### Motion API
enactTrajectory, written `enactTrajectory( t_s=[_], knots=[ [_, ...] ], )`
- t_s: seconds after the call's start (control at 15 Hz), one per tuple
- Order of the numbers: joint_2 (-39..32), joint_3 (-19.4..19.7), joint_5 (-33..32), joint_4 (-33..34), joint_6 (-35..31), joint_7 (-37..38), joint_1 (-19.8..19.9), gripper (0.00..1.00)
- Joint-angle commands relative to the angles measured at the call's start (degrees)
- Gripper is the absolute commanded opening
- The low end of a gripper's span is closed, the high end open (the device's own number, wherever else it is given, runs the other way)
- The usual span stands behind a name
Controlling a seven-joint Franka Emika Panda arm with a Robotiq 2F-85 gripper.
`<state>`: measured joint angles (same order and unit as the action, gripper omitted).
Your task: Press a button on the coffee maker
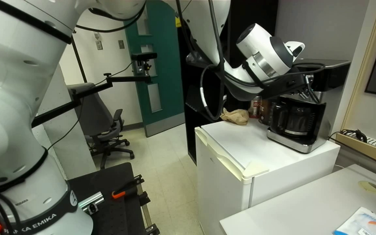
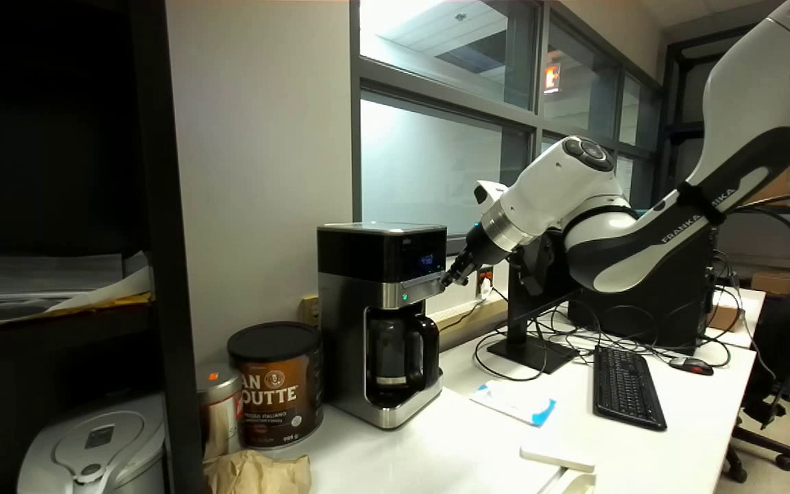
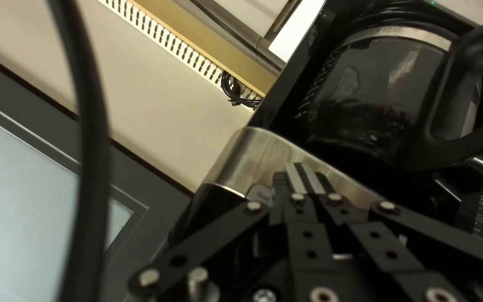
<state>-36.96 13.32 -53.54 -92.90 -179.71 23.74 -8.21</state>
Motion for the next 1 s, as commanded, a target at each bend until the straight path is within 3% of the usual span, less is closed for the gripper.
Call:
enactTrajectory(
  t_s=[0.0,0.33,0.93],
  knots=[
    [-3.0,1.0,0.2,4.2,-1.2,1.2,-0.7,0.00],
    [-0.5,0.4,-0.4,0.2,-1.3,0.3,-0.2,0.00],
    [11.5,-3.2,-2.1,-19.0,-1.9,-2.5,0.8,0.00]
  ],
)
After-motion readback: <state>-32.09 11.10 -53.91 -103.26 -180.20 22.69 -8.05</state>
